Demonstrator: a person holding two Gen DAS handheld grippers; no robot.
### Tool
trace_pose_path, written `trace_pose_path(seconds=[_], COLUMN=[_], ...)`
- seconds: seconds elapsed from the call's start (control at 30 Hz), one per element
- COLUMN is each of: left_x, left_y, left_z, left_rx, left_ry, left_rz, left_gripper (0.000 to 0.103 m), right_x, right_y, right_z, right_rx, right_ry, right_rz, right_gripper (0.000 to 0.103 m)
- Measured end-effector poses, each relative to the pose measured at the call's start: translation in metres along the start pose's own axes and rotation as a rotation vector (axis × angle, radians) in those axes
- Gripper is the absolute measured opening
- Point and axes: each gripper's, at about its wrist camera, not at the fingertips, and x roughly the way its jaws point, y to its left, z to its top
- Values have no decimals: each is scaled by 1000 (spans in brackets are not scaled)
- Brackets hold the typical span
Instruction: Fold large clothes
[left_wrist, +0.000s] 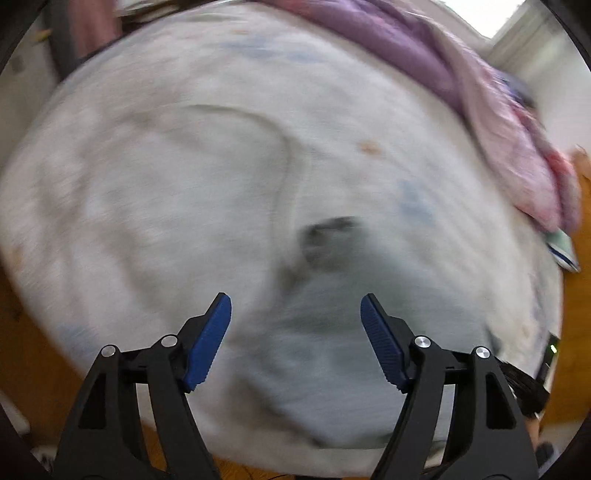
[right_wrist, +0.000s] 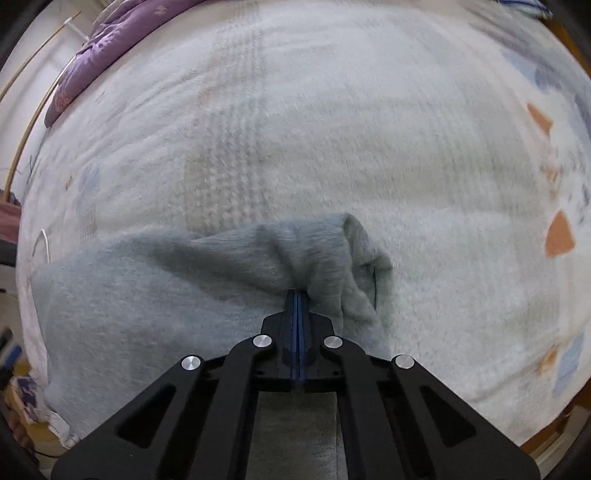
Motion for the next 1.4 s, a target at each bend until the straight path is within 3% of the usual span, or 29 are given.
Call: trace_pose_path(seconds=[0.13, 0.27, 0.37, 0.47, 0.53, 0.63, 0.7, 0.77, 0.93, 1.03, 1.13, 1.27, 1.4], left_x=[28, 75, 101, 114, 118, 114, 100, 85, 55, 56, 67, 74, 76], left_y=[-41, -61, -58, -61, -61, -53, -40, -25, 28, 48, 65, 79, 72], left_z=[8, 13, 18, 21, 23, 29, 31, 28, 3, -16, -36, -46, -48], left_rx=[30, 83, 84, 143, 167, 142, 109, 89, 39, 21, 3, -59, -13], left_ry=[72, 122, 170, 177, 179, 188, 176, 164, 181, 227, 288, 307, 334], left_rz=[-148, -77, -57, -42, -48, -114, -159, -153, -139, -140, -123, -166, -191], left_gripper=[74, 74, 74, 74, 75, 76, 76, 76, 78, 79, 79, 79, 79], right_x=[-41, -63, -49, -16, 8, 27, 27, 18, -15, 7, 27, 10, -6], right_y=[25, 86, 127, 154, 157, 153, 153, 155, 167, 164, 156, 170, 175], right_z=[5, 0, -6, -8, -11, -9, -7, -10, -52, -86, -96, -99, -116], right_rx=[-8, -67, -105, -113, -130, -102, -113, -112, -96, -65, 5, -8, -25], right_ry=[-71, -74, -22, 24, 36, 23, 29, 27, 47, 94, 103, 76, 42], right_rz=[40, 206, 280, 247, 179, 186, 174, 161, 167, 134, 169, 114, 85], right_gripper=[2, 2, 2, 3, 0, 0, 0, 0, 2, 0, 0, 0, 2])
